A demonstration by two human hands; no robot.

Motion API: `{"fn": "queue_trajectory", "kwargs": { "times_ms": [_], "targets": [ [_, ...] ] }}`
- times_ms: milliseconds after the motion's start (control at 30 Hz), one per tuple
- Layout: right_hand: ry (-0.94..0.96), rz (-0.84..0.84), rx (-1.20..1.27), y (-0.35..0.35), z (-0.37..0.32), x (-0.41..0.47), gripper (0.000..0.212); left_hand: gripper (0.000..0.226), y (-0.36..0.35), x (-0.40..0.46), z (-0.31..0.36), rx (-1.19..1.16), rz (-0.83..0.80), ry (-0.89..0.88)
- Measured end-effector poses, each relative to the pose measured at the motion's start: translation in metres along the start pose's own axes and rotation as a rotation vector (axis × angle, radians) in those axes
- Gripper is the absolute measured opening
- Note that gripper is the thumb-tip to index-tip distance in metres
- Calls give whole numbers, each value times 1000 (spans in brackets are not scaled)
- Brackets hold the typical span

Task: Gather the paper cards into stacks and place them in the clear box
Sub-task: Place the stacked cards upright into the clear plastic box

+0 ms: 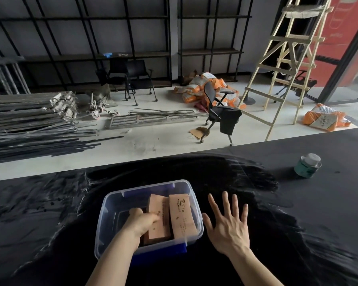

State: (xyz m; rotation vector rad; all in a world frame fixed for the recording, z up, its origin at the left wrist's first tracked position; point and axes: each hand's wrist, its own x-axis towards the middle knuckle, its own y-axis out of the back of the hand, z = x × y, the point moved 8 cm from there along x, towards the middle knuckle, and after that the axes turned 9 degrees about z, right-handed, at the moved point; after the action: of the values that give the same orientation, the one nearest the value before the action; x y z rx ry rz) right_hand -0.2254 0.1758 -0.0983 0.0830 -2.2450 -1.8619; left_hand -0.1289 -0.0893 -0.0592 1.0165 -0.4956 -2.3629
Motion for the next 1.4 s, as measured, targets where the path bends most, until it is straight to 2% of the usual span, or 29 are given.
{"fn": "queue_trajectory", "kwargs": {
  "times_ms": [67, 133, 233, 300, 367, 533, 800, 1167, 1400],
  "targets": [
    [3, -3, 2, 1, 1, -1, 79, 86, -2, 2, 3, 119, 9, -51],
    [4, -5, 2, 0, 1, -1, 78, 88, 1, 4, 7, 318, 59, -128],
    [9, 3, 3, -1, 1, -1, 77, 59, 4, 6, 14, 488, 91, -237],
    [8, 7, -2, -2, 1, 0, 78, 44, 5, 3, 14, 505, 81, -259],
    [10, 7, -10, -3, 1, 0, 78, 42, 10, -2, 17, 502, 111, -298],
    [10, 10, -19, -3, 1, 0, 79, 52, 2, -11, 19, 446, 108, -350],
    [7, 3, -10, -1, 1, -1, 78, 45, -2, -15, 20, 413, 111, -379],
    [16, 10, -13, 6, -2, -3, 84, 51, -1, -17, 24, 454, 94, -436],
    [5, -96, -3, 1, 0, 0, 83, 65, 17, -31, 32, 571, 213, -545]
  ]
}}
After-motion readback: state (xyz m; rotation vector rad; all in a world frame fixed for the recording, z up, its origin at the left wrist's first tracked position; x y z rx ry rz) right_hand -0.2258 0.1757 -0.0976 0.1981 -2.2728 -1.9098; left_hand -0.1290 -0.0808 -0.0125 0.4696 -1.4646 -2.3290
